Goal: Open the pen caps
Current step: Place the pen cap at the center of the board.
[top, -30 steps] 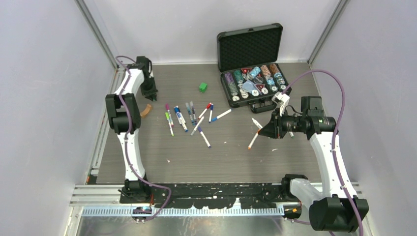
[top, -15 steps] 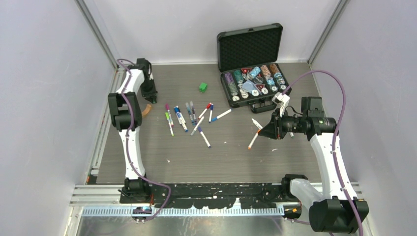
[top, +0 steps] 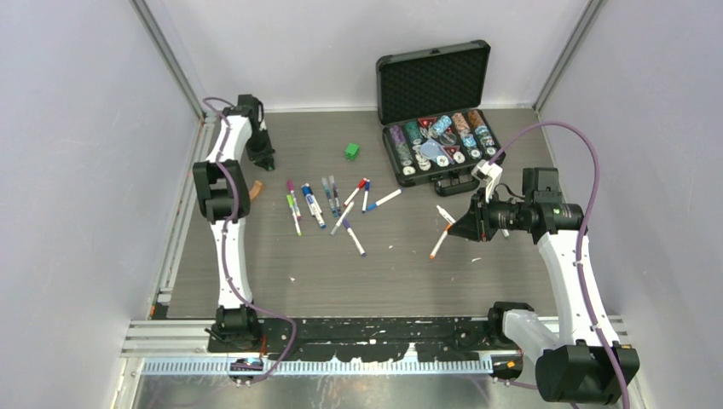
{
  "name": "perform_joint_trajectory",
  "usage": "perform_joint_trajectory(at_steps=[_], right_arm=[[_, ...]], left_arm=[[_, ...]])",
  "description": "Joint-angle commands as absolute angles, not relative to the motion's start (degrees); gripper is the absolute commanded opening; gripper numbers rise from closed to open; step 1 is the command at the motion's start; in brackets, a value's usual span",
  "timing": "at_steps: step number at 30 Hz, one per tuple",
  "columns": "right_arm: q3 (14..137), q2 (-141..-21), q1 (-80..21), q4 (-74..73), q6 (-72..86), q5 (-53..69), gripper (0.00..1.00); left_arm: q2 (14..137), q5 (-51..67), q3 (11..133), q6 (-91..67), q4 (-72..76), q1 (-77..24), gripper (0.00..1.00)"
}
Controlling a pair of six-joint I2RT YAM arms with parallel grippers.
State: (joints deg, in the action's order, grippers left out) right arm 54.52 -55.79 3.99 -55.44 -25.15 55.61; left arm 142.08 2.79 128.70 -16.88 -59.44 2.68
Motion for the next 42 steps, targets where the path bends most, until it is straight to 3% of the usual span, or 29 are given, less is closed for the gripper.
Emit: perform_joint_trajectory(at_steps=[1,12,25,42], right_arm=[[55.24,-55.72,4.31,-55.37,-25.93,56.69,0.00],[55.13,-55.96,4.26,-55.37,-26.11,56.25,0.00],[55.11,-56.06,4.31,-55.28,-26.10,56.25,0.00],[55.02,-55.44,4.31,-55.28,-26.02,56.10,0.00]], left_arm=[[145.38,1.82,135.85,-18.96,-59.75,2.55,0.02],[147.11,-3.54,143.33,-19.29,-57.98,4.70,0.01],[134.23,14.01,129.08,-16.43,-49.38,4.39,0.03],[143.58,11.96,138.00,-15.26,-56.05,1.76,0.08]])
